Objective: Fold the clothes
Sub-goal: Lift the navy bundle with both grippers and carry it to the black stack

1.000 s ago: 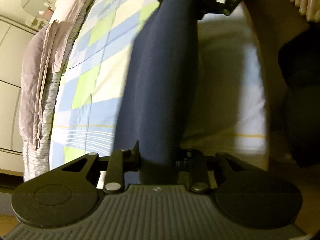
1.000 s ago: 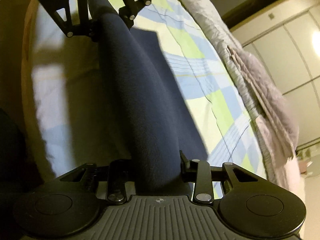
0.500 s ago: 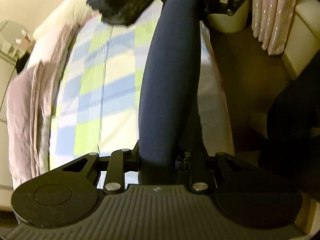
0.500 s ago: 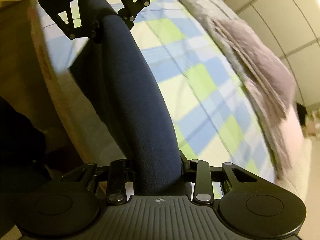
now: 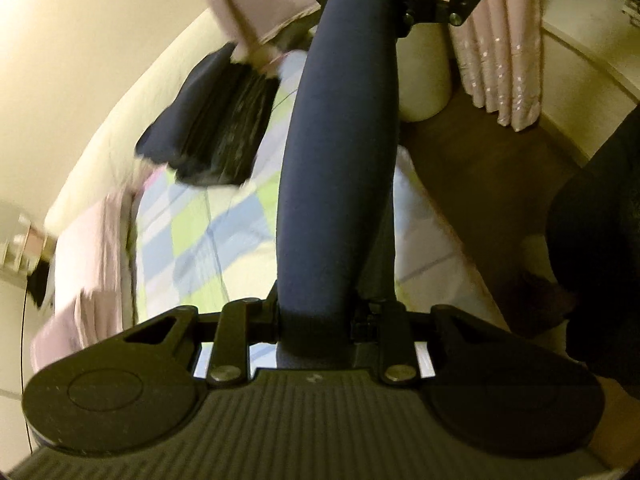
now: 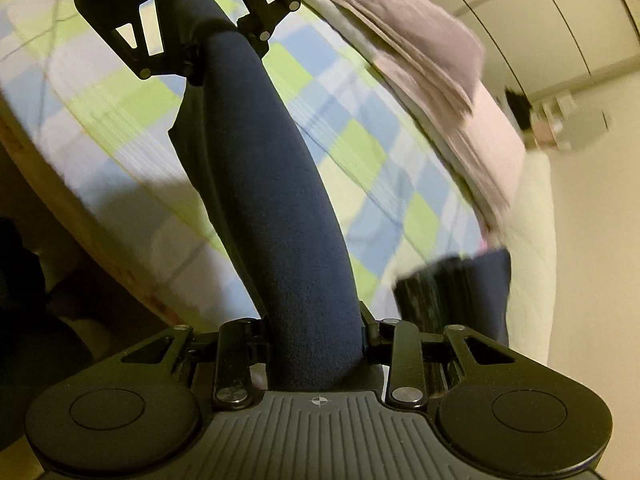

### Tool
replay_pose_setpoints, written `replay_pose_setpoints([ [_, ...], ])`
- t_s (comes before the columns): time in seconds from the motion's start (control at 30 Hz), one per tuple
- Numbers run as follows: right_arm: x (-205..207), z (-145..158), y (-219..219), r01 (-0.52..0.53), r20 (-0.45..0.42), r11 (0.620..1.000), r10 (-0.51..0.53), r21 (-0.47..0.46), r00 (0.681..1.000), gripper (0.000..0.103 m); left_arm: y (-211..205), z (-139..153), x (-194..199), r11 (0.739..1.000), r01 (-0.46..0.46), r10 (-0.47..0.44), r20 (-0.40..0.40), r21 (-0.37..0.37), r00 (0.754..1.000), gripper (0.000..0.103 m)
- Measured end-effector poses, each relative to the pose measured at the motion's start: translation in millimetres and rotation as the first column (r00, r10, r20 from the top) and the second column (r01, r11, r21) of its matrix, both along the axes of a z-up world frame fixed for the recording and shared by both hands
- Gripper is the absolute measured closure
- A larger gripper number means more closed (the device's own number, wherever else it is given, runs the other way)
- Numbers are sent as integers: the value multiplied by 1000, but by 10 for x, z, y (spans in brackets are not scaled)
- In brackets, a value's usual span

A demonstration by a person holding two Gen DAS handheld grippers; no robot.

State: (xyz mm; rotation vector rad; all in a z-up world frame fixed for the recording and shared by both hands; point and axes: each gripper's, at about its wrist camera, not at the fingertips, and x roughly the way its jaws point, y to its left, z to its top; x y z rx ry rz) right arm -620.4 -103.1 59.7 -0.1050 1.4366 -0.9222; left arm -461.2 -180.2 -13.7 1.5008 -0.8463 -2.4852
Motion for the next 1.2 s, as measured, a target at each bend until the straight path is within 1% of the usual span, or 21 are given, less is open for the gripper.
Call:
replay_pose_setpoints([
  [0.17, -458, -4, -24, 64, 28, 998, -64, 19, 998, 69, -24, -37, -503, 999, 40, -41, 29, 4, 999, 78],
  [0.27, -784, -25, -67, 73, 52, 997, -75, 36, 996, 69, -38, -57, -831, 999, 33, -33, 51, 3, 998, 78],
  [0.5, -1568, -69, -342, 54, 108, 997, -59, 52, 992, 69, -72, -94, -1594, 1000, 2, -2, 98, -2, 995, 78],
  [0.63, -1938, -56, -460, 27, 117, 998, -33, 53, 993, 69, -109, -125, -1901, 1000, -20, 20, 103, 0, 994, 78],
  [0.7, -2051, -69, -506, 23, 117, 998, -29, 54, 993, 69, -144, -140, -2024, 1000, -26, 26, 103, 2, 994, 78],
  [0.8, -2208, -83, -625, 25, 124, 998, -33, 63, 992, 69, -269, -145, -2101, 1000, -18, 17, 96, 12, 995, 78],
  [1.0, -2312, -97, -917, 41, 128, 995, -52, 87, 990, 69, -519, -155, -2255, 1000, -1, -2, 82, 31, 997, 78],
  [1.07, -2334, -97, -1064, 65, 125, 994, -75, 87, 989, 69, -614, -144, -2310, 999, 10, -12, 73, 33, 997, 78],
  [1.2, -2360, -11, -1276, 122, 117, 990, -130, 74, 985, 69, -866, -42, -2436, 998, 58, -59, 37, 8, 998, 78],
])
